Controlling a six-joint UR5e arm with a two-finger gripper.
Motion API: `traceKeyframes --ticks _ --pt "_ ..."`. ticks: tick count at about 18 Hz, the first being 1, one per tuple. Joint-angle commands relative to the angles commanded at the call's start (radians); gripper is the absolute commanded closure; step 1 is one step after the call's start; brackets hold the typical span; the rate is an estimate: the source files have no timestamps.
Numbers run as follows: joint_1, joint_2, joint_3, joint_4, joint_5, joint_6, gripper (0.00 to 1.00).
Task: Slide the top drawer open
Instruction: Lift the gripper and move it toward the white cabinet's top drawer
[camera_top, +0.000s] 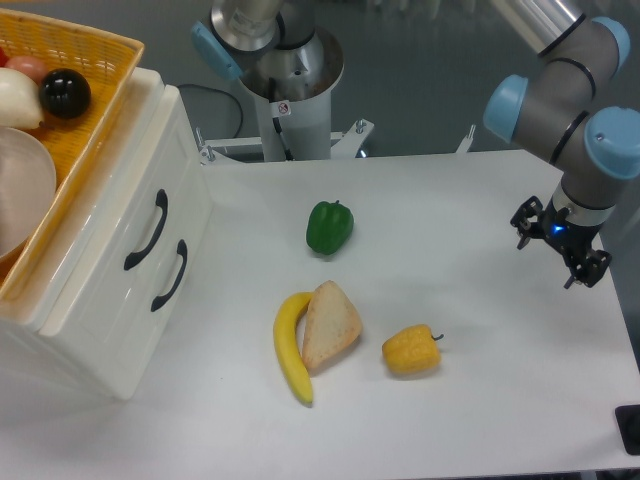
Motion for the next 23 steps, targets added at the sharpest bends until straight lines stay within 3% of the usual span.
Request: traceKeyframes --ticks 10,16,22,23 --pt "0.0 0.005 -0.028 0.002 0.0 -0.002 0.0" --pt "-0.015 0.051 -0.067 -0.003 -0.002 -0.148 0.0" --pt "-0.018 0.095 -0.087 -0.014 -0.034 -0.181 0.0" --pt "-0.018 0.103 -0.09 -0.015 -0.035 -0.192 0.08"
